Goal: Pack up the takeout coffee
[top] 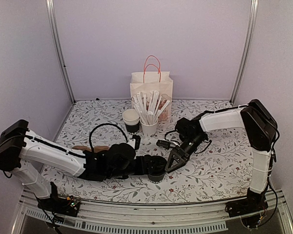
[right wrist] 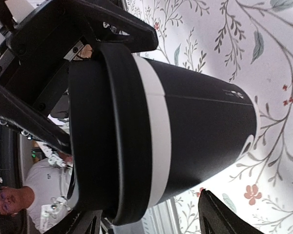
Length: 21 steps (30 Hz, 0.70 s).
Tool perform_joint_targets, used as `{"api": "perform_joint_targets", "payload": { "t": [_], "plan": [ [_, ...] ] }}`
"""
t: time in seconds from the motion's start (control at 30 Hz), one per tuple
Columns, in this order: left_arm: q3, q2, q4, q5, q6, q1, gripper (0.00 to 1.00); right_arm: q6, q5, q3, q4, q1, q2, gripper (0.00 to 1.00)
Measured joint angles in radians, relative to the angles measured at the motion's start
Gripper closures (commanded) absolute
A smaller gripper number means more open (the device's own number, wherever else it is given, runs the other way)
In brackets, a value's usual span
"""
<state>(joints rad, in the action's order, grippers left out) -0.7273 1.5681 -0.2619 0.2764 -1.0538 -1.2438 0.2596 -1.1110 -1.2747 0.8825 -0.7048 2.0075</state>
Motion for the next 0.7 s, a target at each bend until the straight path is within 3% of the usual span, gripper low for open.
{"api": "perform_joint_targets", "payload": {
  "t": [0.3, 0.37, 0.6, 0.7],
  "plan": [
    [-0.119, -0.028, 0.196, 0.034, 0.202, -0.032, 0.1, 0.109, 0.126, -0.118, 0.008, 0.021, -0.143, 0.21],
    [-0.144, -0.045, 0.211, 0.048, 0.236, -0.034, 0.01, 0.119, 0.137, -0.125, 0.009, 0.022, -0.171, 0.2],
    [-0.173, -0.117, 0.254, 0.108, 0.297, -0.035, 0.0, 0.15, 0.183, -0.125, 0.016, 0.022, -0.189, 0.14],
    [-0.173, -0.158, 0.312, 0.161, 0.313, -0.039, 0.0, 0.189, 0.244, -0.109, 0.001, 0.008, -0.23, 0.03]
  ]
}}
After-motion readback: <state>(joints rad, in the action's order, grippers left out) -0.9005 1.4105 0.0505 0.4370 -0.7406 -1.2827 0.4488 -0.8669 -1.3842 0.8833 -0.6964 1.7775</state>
